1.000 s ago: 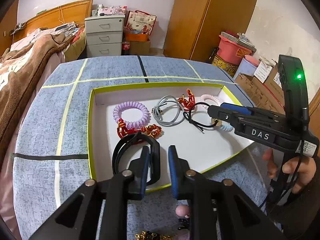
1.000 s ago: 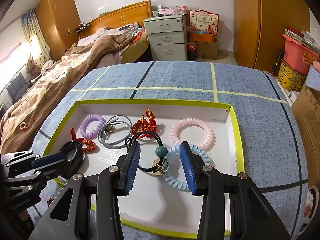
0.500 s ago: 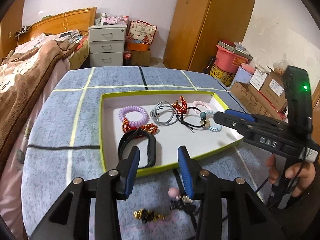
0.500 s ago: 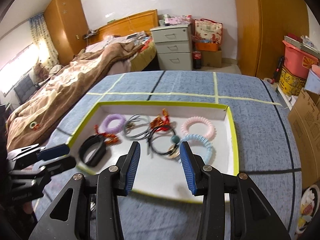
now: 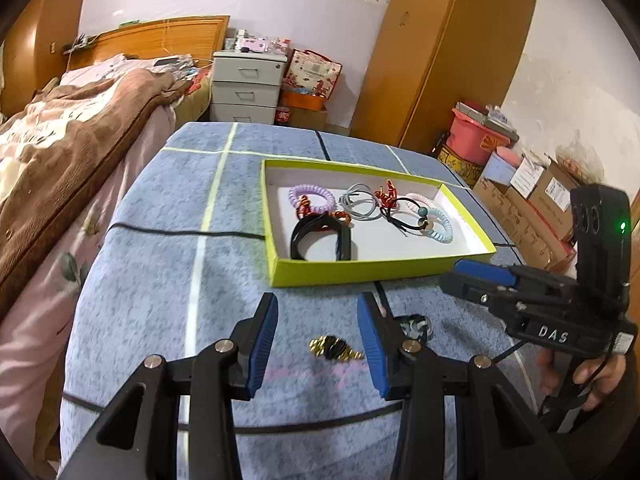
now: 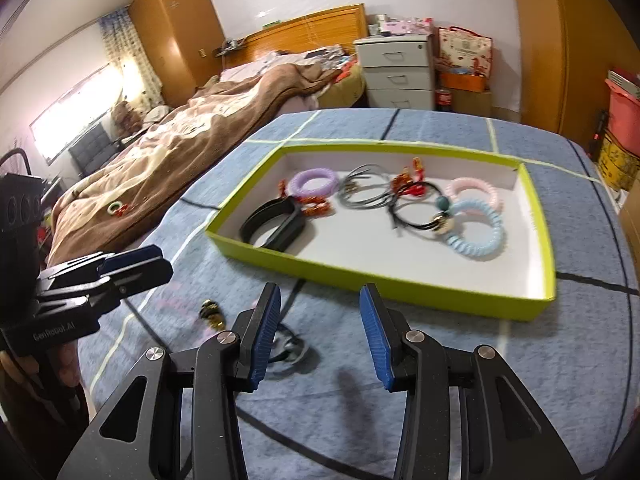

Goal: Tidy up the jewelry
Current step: 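Move the right tool back and grasp the pink-bead black cord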

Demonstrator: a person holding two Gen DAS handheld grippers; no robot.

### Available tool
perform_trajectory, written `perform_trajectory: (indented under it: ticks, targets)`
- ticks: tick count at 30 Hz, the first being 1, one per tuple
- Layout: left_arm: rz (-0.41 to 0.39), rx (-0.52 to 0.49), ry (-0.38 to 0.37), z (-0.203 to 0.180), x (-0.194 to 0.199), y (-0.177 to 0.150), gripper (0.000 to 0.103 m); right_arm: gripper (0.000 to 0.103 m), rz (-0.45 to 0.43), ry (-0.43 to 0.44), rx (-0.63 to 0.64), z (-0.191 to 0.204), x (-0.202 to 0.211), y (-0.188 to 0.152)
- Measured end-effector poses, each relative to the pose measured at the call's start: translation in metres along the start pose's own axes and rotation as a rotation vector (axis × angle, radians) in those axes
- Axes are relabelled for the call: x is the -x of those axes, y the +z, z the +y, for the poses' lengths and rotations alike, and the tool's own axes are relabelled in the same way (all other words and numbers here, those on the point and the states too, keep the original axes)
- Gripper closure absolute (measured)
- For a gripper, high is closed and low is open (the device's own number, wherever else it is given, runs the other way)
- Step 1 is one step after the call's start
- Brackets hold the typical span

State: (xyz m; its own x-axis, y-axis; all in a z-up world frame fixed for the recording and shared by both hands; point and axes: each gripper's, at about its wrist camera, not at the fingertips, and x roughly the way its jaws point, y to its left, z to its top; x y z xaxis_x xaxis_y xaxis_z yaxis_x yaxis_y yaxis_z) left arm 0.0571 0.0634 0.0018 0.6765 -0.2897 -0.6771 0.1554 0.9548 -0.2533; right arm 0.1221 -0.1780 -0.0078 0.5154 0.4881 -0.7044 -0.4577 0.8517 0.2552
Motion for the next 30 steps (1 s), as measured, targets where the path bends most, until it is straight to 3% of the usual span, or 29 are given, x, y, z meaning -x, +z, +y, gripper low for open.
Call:
perform_trajectory:
  ticks: [4, 9, 19, 26, 29, 30]
  targets:
    - [-0.009, 0.028, 0.004, 0.01, 0.008, -0.007, 0.06, 0.051, 0.036, 0.063, 0.037, 0.017, -0.011, -0.006]
    - [-0.019, 0.046, 0.014, 0.018, 0.016, -0.013, 0.059, 0.051, 0.06, 0.052, 0.101, 0.035, -0.023, -0.011]
    - [-0.02, 0.067, 0.007, 0.026, 0.021, -0.022, 0.059, 0.05, 0.149, -0.067, 0.161, 0.044, -0.049, -0.018]
    - [-0.01, 0.073, 0.003, 0.026, 0.018, -0.023, 0.059, 0.05, 0.152, -0.112, 0.201, 0.048, -0.049, -0.023]
    - [-0.007, 0.066, 0.0, 0.023, 0.018, -0.022, 0.059, 0.06, 0.147, -0.131, 0.203, 0.048, -0.048, -0.025]
    - [-0.006, 0.064, -0.001, 0.023, 0.018, -0.022, 0.059, 0.069, 0.144, -0.133, 0.195, 0.046, -0.047, -0.025]
